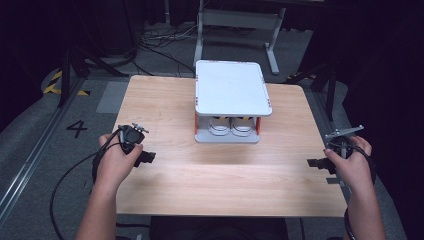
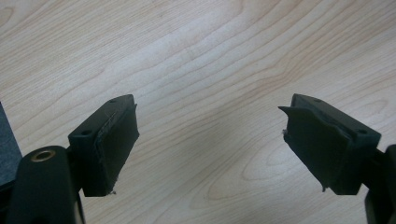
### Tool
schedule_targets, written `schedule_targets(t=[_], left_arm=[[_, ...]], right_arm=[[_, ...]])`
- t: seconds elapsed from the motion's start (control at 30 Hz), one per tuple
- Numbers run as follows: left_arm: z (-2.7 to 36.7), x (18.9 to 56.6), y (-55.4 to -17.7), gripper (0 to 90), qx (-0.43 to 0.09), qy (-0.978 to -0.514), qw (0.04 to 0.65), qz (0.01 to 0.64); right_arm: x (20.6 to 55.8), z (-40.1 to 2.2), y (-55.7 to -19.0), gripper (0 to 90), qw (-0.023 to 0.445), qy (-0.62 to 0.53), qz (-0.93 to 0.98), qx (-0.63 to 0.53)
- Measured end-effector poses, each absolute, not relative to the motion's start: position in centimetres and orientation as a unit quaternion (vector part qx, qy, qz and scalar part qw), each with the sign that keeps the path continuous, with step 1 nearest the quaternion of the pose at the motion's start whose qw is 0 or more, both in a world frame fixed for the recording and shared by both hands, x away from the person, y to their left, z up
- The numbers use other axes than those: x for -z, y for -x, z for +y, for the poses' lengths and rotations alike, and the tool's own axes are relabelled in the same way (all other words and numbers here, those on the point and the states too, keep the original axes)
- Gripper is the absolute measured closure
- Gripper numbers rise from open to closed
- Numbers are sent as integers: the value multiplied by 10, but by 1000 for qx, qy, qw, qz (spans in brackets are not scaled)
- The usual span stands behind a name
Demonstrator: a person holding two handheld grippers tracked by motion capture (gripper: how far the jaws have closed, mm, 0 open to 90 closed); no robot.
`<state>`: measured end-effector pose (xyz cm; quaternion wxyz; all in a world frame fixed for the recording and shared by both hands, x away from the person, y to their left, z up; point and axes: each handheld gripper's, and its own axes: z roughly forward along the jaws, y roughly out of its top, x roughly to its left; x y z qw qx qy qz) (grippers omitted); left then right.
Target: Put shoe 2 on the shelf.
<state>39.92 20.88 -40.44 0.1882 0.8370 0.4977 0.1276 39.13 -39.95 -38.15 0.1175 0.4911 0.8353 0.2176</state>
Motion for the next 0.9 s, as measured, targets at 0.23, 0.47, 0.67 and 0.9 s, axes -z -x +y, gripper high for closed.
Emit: schedule_targets(t=[0.23,0.47,0.67,0.9], left_arm=[[214,418,-407,177,-125,-833,187,506],[219,429,-412,177,-115,-832,186,510],[221,434,-414,177,-113,-830,189,513],[219,435,-415,177,-111,-833,187,508]], right_arm=[[419,-417,-407,162,107,-491,831,-240],[448,-420,-420,163,128,-478,826,-269],[460,-421,-423,161,146,-466,823,-292],[472,-426,-424,159,155,-465,816,-305]])
